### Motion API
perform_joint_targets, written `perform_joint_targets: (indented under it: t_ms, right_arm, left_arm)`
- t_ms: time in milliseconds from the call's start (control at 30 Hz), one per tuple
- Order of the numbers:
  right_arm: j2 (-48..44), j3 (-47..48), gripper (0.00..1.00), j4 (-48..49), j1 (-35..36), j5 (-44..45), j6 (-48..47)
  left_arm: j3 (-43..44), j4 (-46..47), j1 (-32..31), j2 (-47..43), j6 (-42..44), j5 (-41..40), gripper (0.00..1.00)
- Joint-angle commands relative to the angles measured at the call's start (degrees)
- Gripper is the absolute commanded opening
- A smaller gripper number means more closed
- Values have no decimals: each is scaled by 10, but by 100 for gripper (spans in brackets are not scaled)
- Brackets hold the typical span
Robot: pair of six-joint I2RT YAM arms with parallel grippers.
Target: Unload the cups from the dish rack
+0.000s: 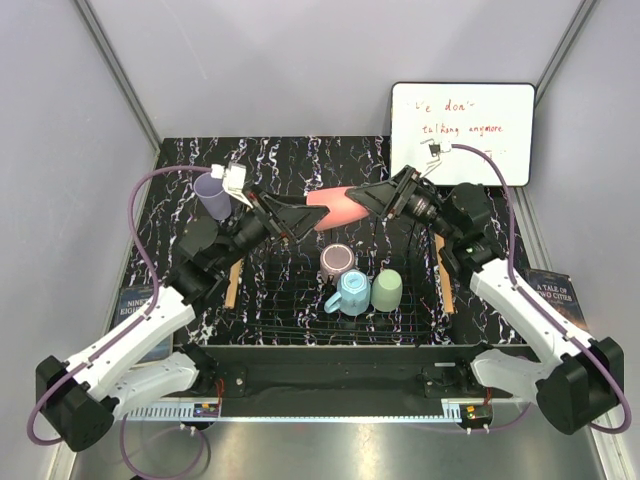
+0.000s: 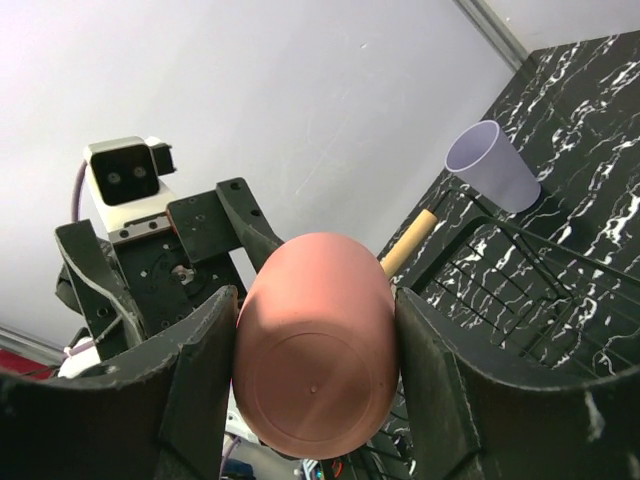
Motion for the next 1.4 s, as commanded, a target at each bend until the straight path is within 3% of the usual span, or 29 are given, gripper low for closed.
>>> perform_joint_targets:
  t_ms: [0, 100, 200, 300, 333, 433, 567, 633, 667, 700, 833, 1067, 1133, 1300, 1367]
  right_arm:
    - [13, 4, 0, 99, -2, -29, 30]
    - [29, -1, 0, 134, -2, -43, 52]
    - [39, -10, 0, 163, -2, -57, 70]
    - [57, -24, 0, 196, -2, -68, 97]
    - [59, -29, 0, 207, -2, -69, 101]
    - [59, -36, 0, 211, -2, -75, 107]
    - [47, -37, 0, 191, -2, -80, 94]
    - [40, -34, 12, 165, -2, -84, 86]
    - [38, -27, 24, 154, -2, -88, 78]
    - [33, -22, 53, 139, -2, -90, 72]
    - [-3, -2, 99, -11, -2, -38, -7]
    - [-47, 67, 100, -266, -2, 172, -105]
    - [-41, 93, 100, -340, -2, 232, -119]
    - [-7, 126, 100, -460, -2, 317, -129]
    - [2, 128, 100, -478, -2, 334, -125]
  left_arm:
    - [-5, 87, 0, 18, -37, 68, 85]
    - [-12, 124, -1, 38, -66, 89, 84]
    - [-21, 151, -1, 50, -85, 101, 75]
    - [-20, 160, -1, 60, -91, 117, 53]
    - [-19, 159, -1, 61, -90, 118, 32]
    - [-12, 136, -1, 62, -83, 118, 0]
    - [-7, 121, -1, 61, -75, 110, 0]
    - [1, 85, -1, 62, -63, 101, 0]
    - [14, 68, -1, 63, -56, 97, 0]
    - [21, 50, -1, 64, -49, 88, 0]
    - [68, -112, 0, 51, 31, 24, 0]
    - [197, -341, 16, 69, 141, -105, 0]
    - [279, -447, 32, 89, 186, -186, 0]
    - [494, -717, 130, 254, 236, -359, 0]
    - [545, -745, 154, 289, 237, -416, 0]
